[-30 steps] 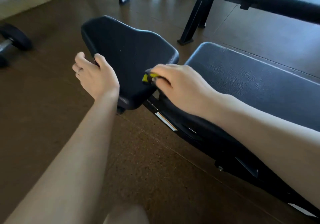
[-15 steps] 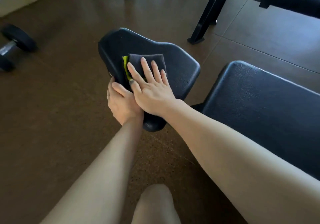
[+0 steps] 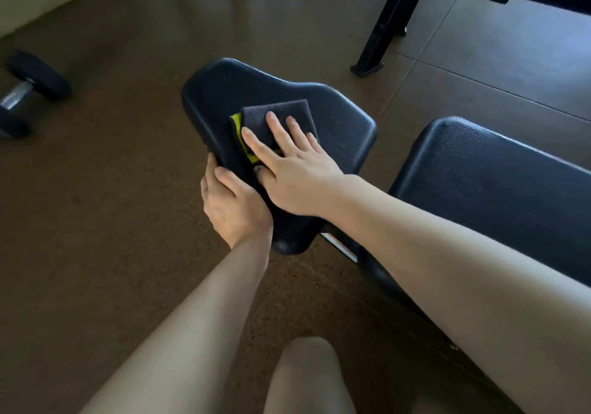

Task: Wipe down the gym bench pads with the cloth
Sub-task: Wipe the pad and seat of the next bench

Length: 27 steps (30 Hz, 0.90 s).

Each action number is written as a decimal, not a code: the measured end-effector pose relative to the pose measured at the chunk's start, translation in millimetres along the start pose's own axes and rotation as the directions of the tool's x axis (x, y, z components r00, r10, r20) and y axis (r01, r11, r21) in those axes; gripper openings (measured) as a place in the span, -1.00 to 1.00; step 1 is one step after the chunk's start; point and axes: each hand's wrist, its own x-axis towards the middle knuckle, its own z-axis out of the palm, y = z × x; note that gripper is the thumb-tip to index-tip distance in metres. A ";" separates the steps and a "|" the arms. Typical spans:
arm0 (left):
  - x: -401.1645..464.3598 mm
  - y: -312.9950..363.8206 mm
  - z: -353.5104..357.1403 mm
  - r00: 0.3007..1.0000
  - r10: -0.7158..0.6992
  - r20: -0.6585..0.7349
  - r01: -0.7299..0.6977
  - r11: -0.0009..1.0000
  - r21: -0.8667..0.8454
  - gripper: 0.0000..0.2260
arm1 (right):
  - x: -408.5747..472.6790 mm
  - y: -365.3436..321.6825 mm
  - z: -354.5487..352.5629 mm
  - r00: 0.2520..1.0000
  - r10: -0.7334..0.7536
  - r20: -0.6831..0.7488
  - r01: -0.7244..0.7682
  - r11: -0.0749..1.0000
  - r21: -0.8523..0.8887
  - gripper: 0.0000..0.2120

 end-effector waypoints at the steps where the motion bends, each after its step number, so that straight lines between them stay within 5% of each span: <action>1: -0.1 -0.6 -0.1 1.000 0.005 -0.005 -0.005 1.000 0.002 -0.42 | -9.3 0.9 1.8 1.000 -0.022 0.021 0.022 0.999 -0.024 -0.43; 5: -0.2 -0.2 -0.2 0.999 0.011 -0.032 -0.011 1.000 0.012 -0.43 | -12.5 10.2 -3.6 0.993 -0.081 0.080 0.088 0.992 -0.088 -0.44; 14: 1.5 0.6 0.3 1.000 0.019 -0.025 -0.017 0.998 0.061 -0.51 | 68.2 4.5 -25.6 0.990 -0.140 -0.033 0.138 0.989 -0.057 -0.45; 23: -0.4 3.9 -1.1 0.999 0.028 -0.028 -0.025 0.996 0.086 -0.50 | 9.6 28.2 -17.7 0.937 -0.337 0.090 0.349 0.912 -0.215 -0.44; 27: -1.3 9.7 -1.6 0.999 0.018 -0.034 -0.013 0.990 0.139 -0.54 | 41.5 27.8 -22.2 0.922 -0.387 -0.001 0.377 0.901 -0.214 -0.43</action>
